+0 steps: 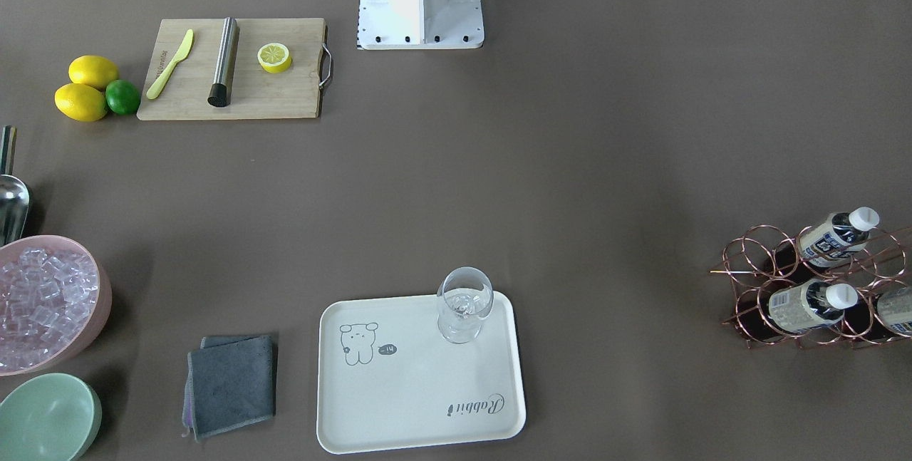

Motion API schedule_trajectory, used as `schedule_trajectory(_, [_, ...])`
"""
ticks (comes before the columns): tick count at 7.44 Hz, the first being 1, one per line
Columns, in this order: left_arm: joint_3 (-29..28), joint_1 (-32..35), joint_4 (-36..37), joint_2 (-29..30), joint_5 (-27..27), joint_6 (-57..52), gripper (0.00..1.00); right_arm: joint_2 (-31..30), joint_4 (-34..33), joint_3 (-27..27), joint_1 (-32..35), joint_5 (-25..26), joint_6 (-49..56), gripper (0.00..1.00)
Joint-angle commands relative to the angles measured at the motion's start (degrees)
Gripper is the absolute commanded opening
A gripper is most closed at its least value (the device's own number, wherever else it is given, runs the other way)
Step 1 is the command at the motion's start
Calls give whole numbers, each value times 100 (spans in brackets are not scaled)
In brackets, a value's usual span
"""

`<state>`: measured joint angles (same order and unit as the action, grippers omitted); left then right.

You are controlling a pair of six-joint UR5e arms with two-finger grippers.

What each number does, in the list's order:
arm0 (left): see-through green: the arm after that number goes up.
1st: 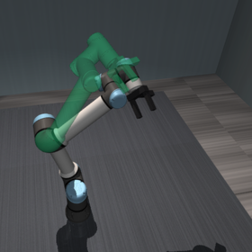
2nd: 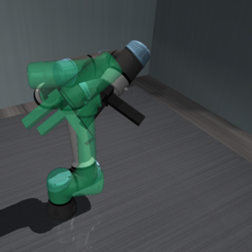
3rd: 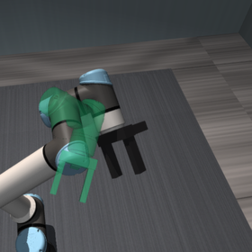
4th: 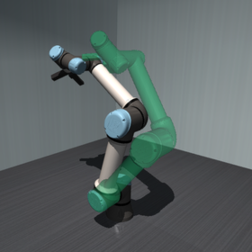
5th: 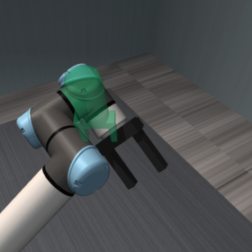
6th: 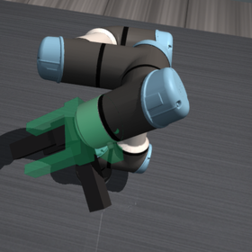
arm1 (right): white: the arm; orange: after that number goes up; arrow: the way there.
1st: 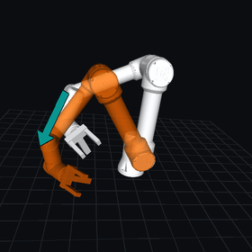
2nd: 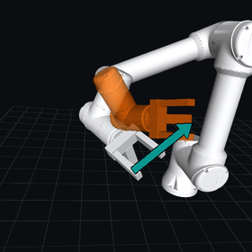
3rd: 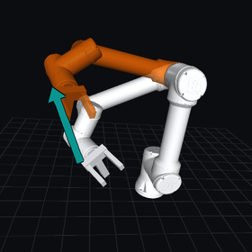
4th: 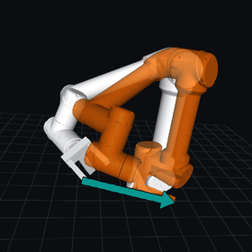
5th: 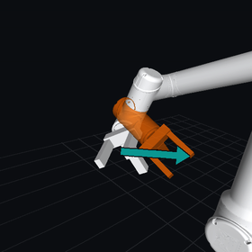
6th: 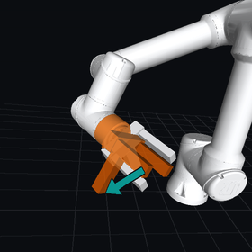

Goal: Take tea from basket to plate

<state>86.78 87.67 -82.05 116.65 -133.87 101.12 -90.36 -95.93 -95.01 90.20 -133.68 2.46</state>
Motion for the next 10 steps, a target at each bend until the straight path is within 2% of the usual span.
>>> schedule_trajectory(1, [-162,-126,-56,51,-16,539,98,0,-4,9,-11,0,0,100])
schedule_trajectory(2, [-162,-223,-65,51,-16,880,98,1,4,26,-11,0,0,100])
schedule_trajectory(6, [-118,-513,-336,-54,1,1129,97,1,4,26,-29,0,0,100])
schedule_trajectory(7, [-109,-505,-477,-133,-7,1130,79,1,4,35,-12,0,0,100])
schedule_trajectory(8, [-109,-505,-487,-151,-7,1130,57,9,4,35,-29,0,0,100])
schedule_trajectory(9, [-83,-505,-487,-151,-16,1130,51,1,4,35,-29,0,0,100])
schedule_trajectory(10, [-74,-505,-487,-143,-16,1130,51,9,4,27,-29,9,0,100])
